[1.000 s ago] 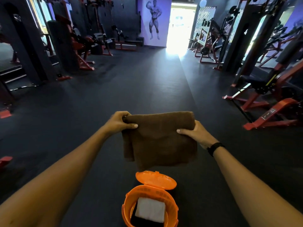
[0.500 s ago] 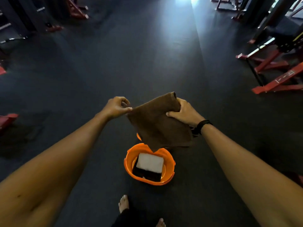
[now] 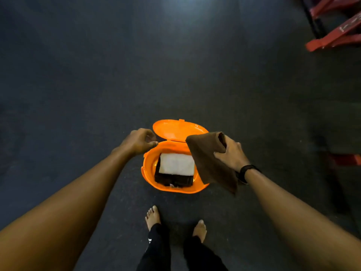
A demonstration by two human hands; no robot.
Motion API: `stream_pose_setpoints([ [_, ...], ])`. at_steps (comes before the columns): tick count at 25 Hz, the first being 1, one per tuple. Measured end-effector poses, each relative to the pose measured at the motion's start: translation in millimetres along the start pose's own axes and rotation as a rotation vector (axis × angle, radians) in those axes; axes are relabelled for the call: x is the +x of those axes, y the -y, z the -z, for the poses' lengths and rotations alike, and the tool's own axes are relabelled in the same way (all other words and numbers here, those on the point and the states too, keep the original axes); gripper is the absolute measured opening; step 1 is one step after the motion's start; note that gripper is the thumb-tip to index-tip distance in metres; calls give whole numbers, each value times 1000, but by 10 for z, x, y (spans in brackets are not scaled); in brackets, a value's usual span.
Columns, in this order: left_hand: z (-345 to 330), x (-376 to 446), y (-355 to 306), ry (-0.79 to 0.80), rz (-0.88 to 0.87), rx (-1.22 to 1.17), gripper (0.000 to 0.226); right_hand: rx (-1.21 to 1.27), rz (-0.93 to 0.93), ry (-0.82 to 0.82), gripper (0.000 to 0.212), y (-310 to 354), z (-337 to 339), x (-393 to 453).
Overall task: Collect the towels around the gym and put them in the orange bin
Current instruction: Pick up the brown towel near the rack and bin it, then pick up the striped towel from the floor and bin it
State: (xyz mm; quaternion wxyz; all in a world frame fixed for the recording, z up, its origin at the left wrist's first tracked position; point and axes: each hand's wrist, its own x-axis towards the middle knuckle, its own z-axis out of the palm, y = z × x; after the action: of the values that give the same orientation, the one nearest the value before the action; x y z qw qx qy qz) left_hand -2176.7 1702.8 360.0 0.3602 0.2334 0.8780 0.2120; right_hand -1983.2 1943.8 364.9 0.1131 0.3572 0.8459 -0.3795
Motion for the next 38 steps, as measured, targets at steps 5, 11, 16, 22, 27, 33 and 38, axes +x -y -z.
stream_pose_setpoints([
  [5, -790, 713, 652, 158, 47, 53, 24, 40, -52, 40, 51, -701, -989, 575],
  [11, -1384, 1406, 1151, 187, 110, 87, 23, 95, -197, 102, 64, -1433, -1540, 1377],
  [16, -1872, 1814, 1321, 177, 105, 123, 30, -214, -174, -2, 58, -1880, -1764, 1886],
  [22, -1749, 1703, 1101, 148, 100, 107, 42, -233, -56, 73, 65, -1597, -1532, 1984],
  [27, -937, 1290, 516, -12, 65, -32, 46, -137, 48, 31, 61, -708, -697, 1767],
  [33, 280, 571, -407, -241, 2, -117, 47, -49, 188, -45, 57, 577, 619, 1399],
  [38, 1429, -293, -1110, -474, -49, -146, 45, 19, 309, -54, 62, 1618, 1658, 838],
])
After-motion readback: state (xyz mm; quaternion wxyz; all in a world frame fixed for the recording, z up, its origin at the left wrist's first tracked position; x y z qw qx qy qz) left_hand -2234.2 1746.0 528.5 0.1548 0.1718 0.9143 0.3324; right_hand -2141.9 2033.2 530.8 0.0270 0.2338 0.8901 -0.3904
